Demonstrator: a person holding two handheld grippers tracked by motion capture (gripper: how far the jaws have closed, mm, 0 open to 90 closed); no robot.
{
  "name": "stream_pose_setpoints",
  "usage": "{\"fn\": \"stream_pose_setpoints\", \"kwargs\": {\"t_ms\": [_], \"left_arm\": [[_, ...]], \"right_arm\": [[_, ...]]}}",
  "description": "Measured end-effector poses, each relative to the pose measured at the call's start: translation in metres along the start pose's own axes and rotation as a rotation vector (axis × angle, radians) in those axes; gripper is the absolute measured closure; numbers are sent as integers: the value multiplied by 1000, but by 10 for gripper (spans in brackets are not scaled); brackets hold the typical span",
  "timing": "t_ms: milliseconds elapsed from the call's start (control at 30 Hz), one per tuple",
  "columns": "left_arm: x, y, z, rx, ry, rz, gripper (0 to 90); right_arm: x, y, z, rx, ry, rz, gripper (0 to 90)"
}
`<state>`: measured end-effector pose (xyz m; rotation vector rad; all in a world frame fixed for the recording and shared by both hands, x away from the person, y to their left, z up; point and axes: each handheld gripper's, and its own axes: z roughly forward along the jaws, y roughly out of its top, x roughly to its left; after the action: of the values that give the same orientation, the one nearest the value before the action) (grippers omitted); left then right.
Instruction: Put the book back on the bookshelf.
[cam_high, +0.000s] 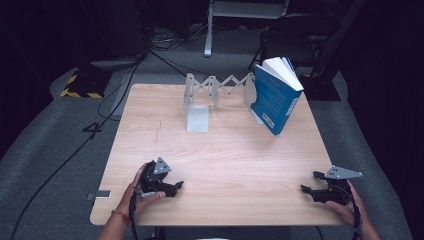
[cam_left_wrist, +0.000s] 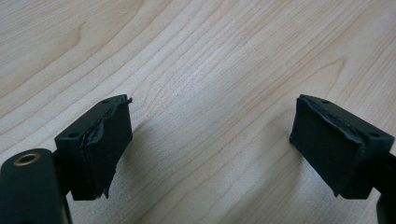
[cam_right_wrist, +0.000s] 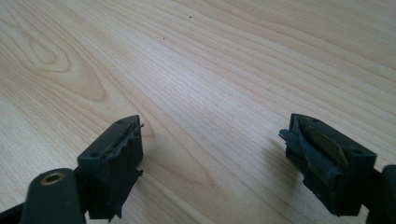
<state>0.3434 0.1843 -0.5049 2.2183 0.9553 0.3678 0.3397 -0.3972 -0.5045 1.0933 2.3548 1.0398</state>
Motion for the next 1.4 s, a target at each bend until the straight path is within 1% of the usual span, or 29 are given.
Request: {"fn": "stream_pose_setpoints", "kwargs": {"t_ms": [233,267,533,867,1400], "left_arm": [[0,0,0,0,1,0,131],[-1,0,0,-2,0,-6,132],[-1,-1,-1,4,-4,-4,135],[0,-1,0,0,-8,-2,129],[1,0,0,2,-12,5,126]], "right_arm": [[0,0,0,-1,-2,-2,189],[0,0,0,0,-2,-1,189],[0,0,0,0,-4,2,186],[0,0,0,1,-12,5,178],[0,0,0,1,-11,7,177]]}}
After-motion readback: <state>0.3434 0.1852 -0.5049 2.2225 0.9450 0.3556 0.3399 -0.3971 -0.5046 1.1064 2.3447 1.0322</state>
